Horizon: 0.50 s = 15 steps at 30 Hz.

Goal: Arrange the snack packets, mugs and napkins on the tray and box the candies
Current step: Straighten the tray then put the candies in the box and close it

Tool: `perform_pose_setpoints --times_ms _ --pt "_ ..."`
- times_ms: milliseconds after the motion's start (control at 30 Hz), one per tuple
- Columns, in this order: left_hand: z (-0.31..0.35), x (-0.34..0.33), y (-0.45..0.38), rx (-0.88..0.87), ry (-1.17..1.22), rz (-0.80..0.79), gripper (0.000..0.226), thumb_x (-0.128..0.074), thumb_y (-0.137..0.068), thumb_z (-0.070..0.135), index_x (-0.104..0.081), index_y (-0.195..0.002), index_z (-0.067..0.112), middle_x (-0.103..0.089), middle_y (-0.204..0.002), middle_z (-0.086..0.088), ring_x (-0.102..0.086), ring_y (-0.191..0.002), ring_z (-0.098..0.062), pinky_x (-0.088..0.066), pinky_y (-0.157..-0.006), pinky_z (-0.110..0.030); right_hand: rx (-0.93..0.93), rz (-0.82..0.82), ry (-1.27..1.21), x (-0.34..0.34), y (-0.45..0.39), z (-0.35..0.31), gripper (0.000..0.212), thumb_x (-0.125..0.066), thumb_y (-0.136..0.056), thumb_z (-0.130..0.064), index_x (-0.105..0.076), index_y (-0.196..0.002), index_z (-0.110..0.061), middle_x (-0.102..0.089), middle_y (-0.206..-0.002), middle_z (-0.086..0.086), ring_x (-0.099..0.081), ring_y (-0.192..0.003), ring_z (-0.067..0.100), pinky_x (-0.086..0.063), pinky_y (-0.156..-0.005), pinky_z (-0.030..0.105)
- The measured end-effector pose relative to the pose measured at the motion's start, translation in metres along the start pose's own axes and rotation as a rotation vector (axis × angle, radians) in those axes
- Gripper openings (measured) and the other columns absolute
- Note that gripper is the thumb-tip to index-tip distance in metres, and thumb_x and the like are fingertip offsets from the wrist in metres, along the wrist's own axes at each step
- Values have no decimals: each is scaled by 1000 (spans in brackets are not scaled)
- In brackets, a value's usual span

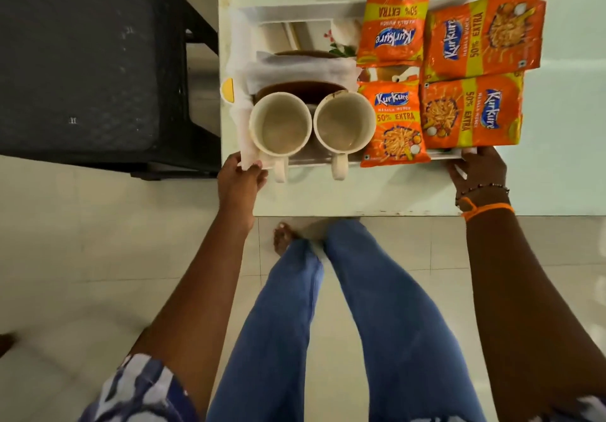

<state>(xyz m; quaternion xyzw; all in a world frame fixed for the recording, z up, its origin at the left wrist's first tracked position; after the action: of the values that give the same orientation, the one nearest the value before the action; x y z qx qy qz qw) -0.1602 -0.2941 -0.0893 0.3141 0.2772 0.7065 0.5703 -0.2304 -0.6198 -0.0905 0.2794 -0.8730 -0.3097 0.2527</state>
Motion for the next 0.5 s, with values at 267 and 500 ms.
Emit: perform_pose_setpoints --times_ms 267,500 --pt "-2 -1 -8 -86 64 124 20 -55 -85 -8 -56 -97 8 -55 -87 -1 -60 -83 -13 -57 -61 -16 -27 36 -30 6 -9 1 39 -37 -93 2 -37 -131 4 -46 -120 10 -48 -124 34 -48 -94 35" --pt "4 -40 3 -136 68 87 24 -56 -85 -4 -60 -81 19 -55 -87 1 -62 -83 -13 -57 -65 -18 93 86 -58 40 -21 -15 27 -45 -89 5 -51 -115 2 -52 -106 9 -54 -103 23 -57 -82 33"
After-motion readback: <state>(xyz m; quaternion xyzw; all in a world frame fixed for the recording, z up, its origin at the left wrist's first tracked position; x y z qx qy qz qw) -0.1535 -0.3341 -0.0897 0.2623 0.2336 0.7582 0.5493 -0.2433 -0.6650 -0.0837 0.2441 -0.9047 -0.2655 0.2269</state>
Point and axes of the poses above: each hand's wrist, its own y-axis away from the middle knuckle, its own x-axis out of the back of the hand, z = x × y, the point moved 2 cm from there along -y, towards the middle knuckle
